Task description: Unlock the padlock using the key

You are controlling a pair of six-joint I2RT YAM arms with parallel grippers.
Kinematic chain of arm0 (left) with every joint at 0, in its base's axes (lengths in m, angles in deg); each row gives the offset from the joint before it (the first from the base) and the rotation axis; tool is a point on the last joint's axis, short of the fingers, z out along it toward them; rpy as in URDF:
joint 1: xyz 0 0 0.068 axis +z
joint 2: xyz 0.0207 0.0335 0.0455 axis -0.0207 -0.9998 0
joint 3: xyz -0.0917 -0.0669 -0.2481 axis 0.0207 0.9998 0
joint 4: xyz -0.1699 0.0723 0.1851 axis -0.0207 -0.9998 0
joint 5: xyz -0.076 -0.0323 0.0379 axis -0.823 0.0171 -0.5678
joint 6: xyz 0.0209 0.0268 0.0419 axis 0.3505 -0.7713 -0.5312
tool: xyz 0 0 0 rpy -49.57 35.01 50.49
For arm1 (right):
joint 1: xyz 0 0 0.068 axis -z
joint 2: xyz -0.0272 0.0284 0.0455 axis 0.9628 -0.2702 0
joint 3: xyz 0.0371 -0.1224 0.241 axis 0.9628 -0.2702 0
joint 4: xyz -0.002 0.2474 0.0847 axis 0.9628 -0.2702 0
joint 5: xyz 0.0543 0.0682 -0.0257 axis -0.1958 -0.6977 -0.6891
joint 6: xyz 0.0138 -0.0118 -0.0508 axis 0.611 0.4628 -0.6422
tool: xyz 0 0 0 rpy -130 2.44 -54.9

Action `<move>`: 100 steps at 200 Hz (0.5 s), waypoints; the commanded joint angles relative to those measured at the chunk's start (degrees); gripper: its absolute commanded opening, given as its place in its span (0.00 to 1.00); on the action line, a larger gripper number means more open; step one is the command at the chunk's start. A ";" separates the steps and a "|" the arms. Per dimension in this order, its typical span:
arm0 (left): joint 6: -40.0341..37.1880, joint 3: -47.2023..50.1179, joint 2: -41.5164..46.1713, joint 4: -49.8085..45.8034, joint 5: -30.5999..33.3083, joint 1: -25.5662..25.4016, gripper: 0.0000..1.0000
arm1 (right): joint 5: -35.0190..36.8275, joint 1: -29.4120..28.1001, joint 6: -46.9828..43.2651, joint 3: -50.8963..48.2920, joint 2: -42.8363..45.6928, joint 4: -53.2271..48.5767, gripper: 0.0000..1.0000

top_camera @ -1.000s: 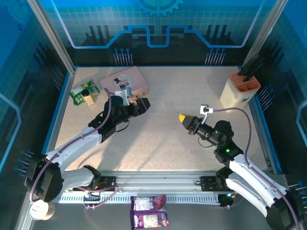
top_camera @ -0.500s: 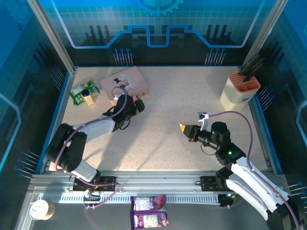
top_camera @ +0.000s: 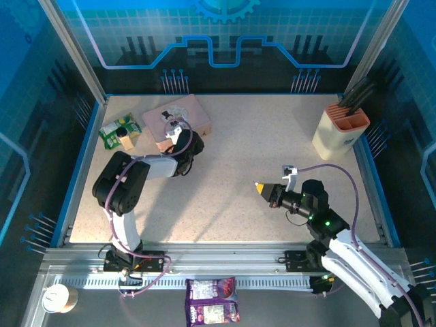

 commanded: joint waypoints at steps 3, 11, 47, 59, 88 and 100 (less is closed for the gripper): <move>1.71 -3.95 -2.43 0.39 2.56 1.01 0.57 | -2.12 0.29 0.41 -1.18 1.04 0.93 0.00; 1.44 -4.96 -3.13 -0.23 2.71 1.12 0.56 | -2.47 0.30 0.53 -1.51 1.09 1.28 0.00; 3.61 -9.16 -6.05 -4.99 3.45 2.00 0.48 | -2.52 0.31 1.76 -2.53 1.61 2.20 0.00; 4.19 -10.85 -7.15 -5.95 3.14 2.00 0.45 | -2.64 0.31 1.98 -2.48 1.60 2.57 0.00; 4.30 -14.07 -9.74 -8.13 3.46 1.99 0.40 | -3.04 0.29 2.25 -1.99 1.62 2.76 0.00; 4.27 -14.29 -10.22 -7.93 3.51 2.00 0.38 | -3.03 0.31 2.46 -2.07 1.82 2.69 0.00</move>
